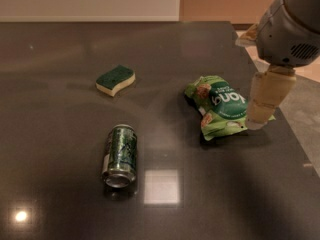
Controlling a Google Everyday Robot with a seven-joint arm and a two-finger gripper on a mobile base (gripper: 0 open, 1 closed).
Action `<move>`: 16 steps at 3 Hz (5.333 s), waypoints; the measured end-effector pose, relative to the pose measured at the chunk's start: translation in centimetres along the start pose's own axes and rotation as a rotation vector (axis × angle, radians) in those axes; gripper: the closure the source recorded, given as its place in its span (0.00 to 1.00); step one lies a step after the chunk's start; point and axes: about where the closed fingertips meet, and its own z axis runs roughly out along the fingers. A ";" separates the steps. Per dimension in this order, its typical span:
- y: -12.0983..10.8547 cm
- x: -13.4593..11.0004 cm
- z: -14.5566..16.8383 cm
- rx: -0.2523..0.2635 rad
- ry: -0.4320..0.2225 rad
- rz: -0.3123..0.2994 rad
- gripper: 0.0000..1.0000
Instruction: Pick green can
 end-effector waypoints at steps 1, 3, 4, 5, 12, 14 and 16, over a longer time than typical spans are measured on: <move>-0.6 -4.7 1.7 -0.026 -0.064 -0.156 0.00; -0.5 -11.4 4.9 -0.100 -0.112 -0.453 0.00; 0.2 -14.0 6.8 -0.149 -0.114 -0.621 0.00; 1.0 -15.8 8.8 -0.196 -0.116 -0.758 0.00; 9.8 -19.4 16.7 -0.441 -0.106 -1.478 0.40; 9.2 -19.8 14.7 -0.480 -0.156 -1.459 0.87; 6.6 -22.0 9.2 -0.381 -0.265 -1.491 1.00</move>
Offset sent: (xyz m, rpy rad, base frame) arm 0.0266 0.1303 -0.0211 0.0069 -0.0036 0.5203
